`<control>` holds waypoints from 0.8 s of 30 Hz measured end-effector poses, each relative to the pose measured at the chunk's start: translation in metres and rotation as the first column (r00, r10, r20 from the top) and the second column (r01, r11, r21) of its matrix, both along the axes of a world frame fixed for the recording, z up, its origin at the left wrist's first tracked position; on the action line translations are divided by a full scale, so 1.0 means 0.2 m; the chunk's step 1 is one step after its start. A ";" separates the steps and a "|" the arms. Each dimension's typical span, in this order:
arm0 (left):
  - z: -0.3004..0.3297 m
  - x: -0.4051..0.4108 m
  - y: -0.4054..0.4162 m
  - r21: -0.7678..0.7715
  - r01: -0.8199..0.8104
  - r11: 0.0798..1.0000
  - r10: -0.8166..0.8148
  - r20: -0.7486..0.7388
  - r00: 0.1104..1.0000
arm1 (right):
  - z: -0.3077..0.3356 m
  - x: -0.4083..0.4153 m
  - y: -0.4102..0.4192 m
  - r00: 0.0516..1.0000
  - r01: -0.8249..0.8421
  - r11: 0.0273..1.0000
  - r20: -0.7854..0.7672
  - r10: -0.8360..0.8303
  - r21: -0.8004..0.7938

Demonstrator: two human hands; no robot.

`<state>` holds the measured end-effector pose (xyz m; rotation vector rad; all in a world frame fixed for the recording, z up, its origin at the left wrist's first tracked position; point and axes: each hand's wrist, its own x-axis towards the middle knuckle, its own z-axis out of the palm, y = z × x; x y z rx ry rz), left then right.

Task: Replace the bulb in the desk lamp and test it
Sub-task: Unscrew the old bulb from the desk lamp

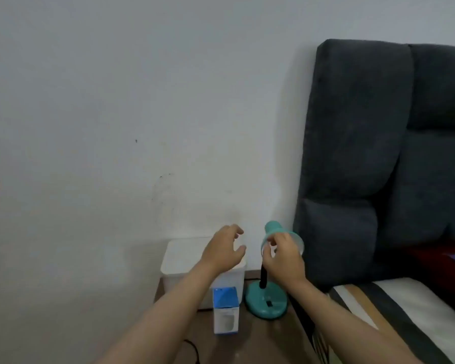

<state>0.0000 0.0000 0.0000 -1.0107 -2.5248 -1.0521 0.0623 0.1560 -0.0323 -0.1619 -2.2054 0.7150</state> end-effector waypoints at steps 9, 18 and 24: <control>-0.14 0.00 0.30 0.000 0.073 0.997 -0.072 -0.150 0.986 | -0.16 0.01 0.14 0.983 0.183 0.972 0.027 -0.181 -0.148; -0.23 -0.08 0.38 0.091 0.084 0.992 -0.070 -0.147 0.987 | -0.24 -0.08 0.20 0.995 0.096 0.980 0.008 -0.096 -0.175; -0.25 -0.11 0.39 0.143 0.106 0.984 -0.082 -0.167 0.983 | -0.26 -0.14 0.22 0.993 0.076 0.972 -0.076 -0.095 -0.220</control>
